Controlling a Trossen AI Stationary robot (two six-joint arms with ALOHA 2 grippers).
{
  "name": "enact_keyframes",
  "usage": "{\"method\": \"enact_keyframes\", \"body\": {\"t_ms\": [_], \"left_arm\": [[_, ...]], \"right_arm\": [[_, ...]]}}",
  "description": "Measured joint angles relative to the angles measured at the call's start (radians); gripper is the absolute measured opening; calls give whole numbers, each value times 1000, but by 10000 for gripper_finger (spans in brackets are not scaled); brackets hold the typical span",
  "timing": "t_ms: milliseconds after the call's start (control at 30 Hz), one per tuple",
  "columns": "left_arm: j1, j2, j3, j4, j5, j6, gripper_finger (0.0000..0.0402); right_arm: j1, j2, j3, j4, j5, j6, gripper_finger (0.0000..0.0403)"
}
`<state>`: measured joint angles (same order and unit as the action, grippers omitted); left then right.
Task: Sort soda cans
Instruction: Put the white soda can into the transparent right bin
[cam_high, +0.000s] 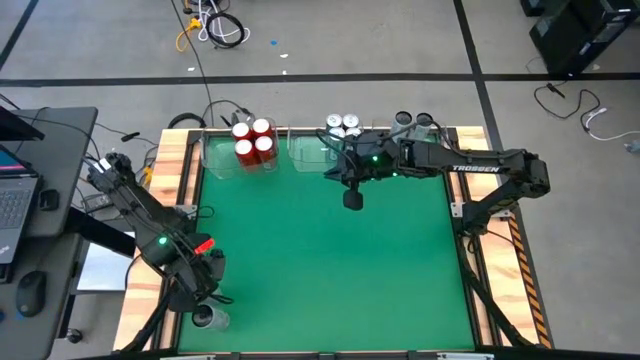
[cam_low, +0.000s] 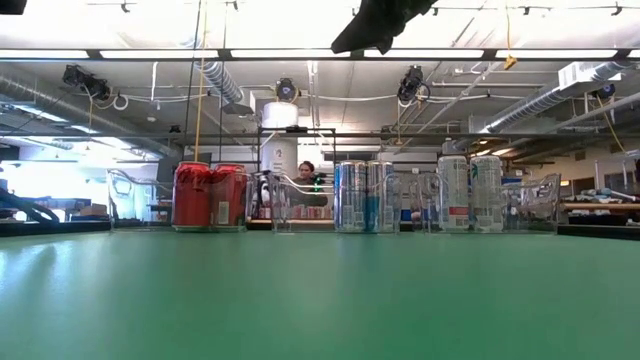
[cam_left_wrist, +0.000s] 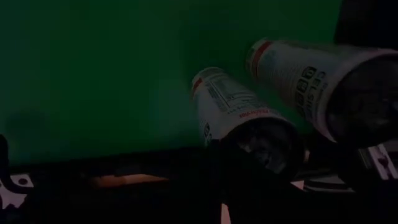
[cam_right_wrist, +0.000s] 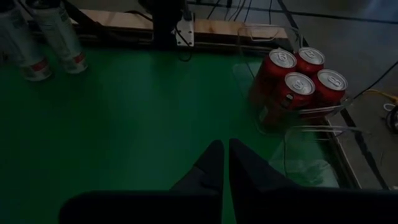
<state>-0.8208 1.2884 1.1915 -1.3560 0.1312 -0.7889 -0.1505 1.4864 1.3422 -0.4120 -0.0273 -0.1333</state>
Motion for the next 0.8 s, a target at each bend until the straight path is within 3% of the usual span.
{"method": "enact_keyframes", "body": {"t_ms": [533, 800], "left_arm": [[-11, 2, 69, -69, -74, 26, 1], [-10, 2, 72, -16, -48, -23, 6]], "right_arm": [[0, 0, 0, 0, 0, 0, 7], [0, 0, 0, 0, -1, 0, 11]]}}
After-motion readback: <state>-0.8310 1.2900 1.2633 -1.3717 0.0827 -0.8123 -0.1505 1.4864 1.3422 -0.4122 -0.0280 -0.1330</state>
